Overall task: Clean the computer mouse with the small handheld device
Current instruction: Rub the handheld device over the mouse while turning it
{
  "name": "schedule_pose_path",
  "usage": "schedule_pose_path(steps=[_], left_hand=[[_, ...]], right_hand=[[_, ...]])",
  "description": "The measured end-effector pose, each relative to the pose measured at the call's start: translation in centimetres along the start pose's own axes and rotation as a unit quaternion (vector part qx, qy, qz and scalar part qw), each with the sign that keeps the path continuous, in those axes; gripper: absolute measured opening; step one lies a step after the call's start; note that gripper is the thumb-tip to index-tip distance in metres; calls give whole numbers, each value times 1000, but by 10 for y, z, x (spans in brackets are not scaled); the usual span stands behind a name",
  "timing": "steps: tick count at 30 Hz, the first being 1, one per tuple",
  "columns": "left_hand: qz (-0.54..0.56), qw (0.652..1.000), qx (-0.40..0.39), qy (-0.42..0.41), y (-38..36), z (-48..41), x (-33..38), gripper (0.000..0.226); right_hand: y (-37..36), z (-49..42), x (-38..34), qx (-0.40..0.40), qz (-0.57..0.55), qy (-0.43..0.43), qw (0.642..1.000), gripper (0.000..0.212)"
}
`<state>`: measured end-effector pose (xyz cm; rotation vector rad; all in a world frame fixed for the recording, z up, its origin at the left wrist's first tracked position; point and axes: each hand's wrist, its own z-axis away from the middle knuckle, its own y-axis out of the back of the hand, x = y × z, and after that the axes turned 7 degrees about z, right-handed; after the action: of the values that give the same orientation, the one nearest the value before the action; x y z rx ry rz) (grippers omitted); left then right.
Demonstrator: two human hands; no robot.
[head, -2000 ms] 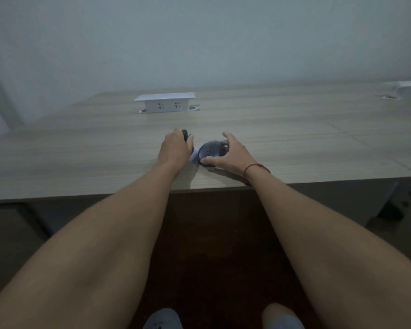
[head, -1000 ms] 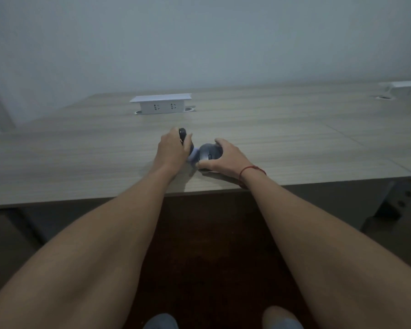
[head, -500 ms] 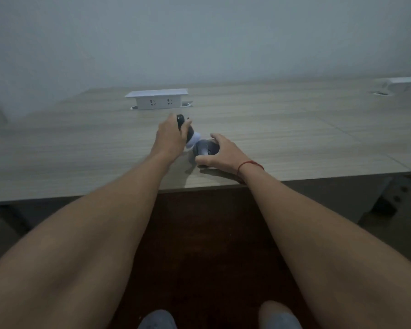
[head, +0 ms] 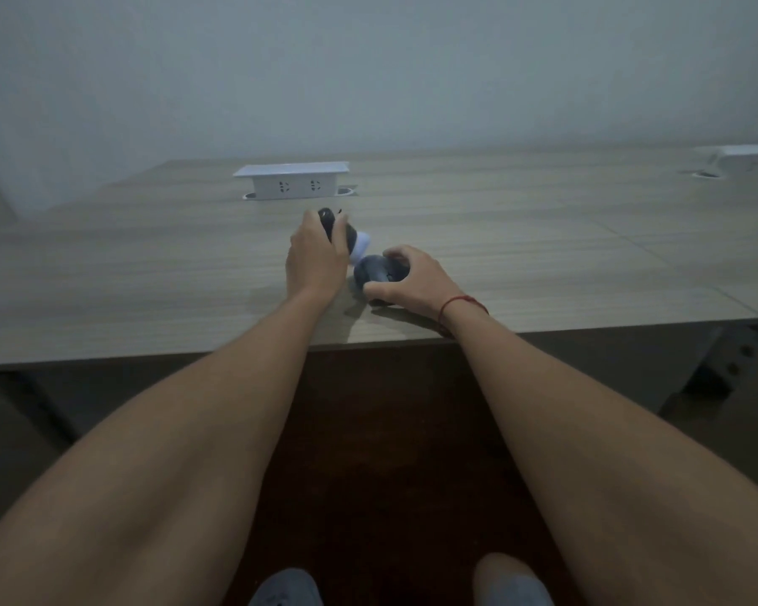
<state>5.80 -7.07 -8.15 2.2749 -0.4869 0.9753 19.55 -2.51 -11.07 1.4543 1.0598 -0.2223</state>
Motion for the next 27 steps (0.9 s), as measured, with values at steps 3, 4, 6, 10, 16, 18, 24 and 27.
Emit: schedule_pose_path(steps=[3, 4, 6, 10, 16, 18, 24, 27], left_hand=[[-43, 998, -41, 16, -2, -1, -10, 36], [-69, 996, -55, 23, -1, -1, -13, 35], [-97, 993, -64, 20, 1, -6, -18, 36], [-24, 999, -28, -20, 2, -7, -6, 38], [-49, 997, -47, 23, -3, 1, -4, 34], [-77, 995, -46, 45, -2, 2, -9, 34], [17, 992, -18, 120, -3, 8, -9, 37], [65, 991, -42, 111, -1, 12, -14, 38]], right_hand=[[1, 0, 0, 13, -23, -7, 1000, 71], [1, -1, -1, 17, -28, -9, 999, 69], [2, -1, -1, 22, -34, -8, 999, 67], [2, 0, -1, 30, -41, -14, 999, 68], [6, 6, 0, 32, -72, -12, 997, 77], [6, 5, 0, 29, -72, -13, 997, 74], [4, -4, -2, 30, -43, -19, 998, 52], [1, -8, -2, 60, -14, -30, 998, 53]])
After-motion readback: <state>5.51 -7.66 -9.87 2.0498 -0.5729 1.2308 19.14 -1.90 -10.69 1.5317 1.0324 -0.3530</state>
